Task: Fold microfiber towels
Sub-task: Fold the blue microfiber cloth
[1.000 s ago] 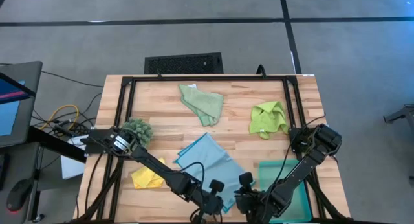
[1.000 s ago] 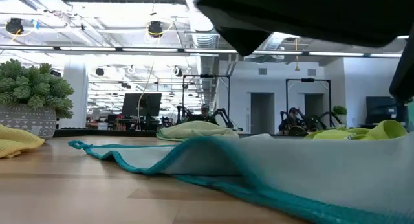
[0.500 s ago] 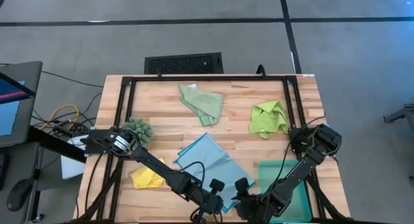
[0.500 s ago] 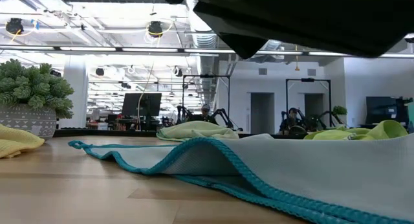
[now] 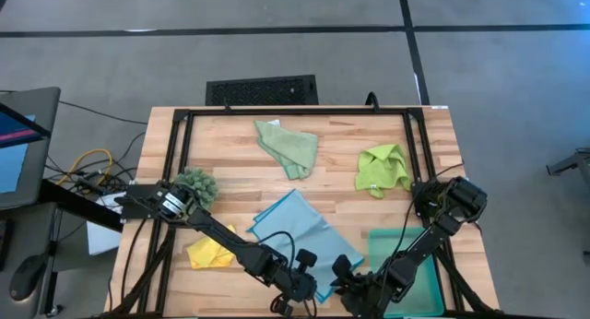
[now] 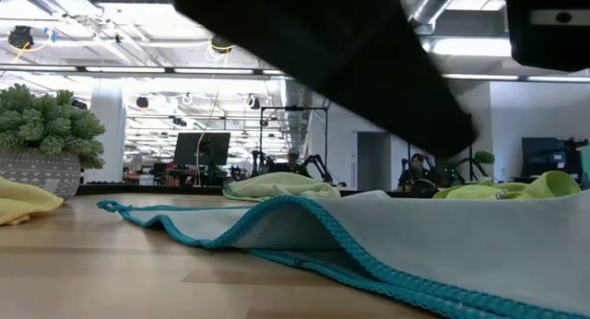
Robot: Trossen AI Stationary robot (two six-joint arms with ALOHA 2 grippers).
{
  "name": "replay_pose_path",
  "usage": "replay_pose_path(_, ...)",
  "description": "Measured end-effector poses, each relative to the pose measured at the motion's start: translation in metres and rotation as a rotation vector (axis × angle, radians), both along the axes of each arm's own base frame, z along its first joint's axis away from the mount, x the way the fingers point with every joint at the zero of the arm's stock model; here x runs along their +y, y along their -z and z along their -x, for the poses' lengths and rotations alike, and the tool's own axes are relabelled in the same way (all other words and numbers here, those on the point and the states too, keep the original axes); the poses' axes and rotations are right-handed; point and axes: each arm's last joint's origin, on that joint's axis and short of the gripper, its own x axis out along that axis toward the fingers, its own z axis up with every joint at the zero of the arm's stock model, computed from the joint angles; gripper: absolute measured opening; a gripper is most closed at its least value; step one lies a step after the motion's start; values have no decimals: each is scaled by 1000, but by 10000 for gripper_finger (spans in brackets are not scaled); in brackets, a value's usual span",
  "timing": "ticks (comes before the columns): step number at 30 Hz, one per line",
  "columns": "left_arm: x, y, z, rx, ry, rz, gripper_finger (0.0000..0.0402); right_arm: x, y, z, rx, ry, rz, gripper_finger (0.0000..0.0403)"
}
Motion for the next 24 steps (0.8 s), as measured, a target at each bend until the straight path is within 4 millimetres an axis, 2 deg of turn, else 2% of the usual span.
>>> replay_pose_path(9, 4, 4, 16, 117, -111, -211, 0, -4, 5, -1, -37, -76, 38, 121)
replay_pose_path(16, 1, 7, 27, 166, -155, -271, 0, 1, 26, -12, -71, -92, 96, 115)
replay_pose_path(20, 0, -1, 36, 170, -178, -314, 0, 6, 22, -10, -95, -86, 130, 102)
replay_pose_path(24, -2, -17, 45, 120, -223, -345, 0, 7, 12, -12, -128, -43, 91, 73)
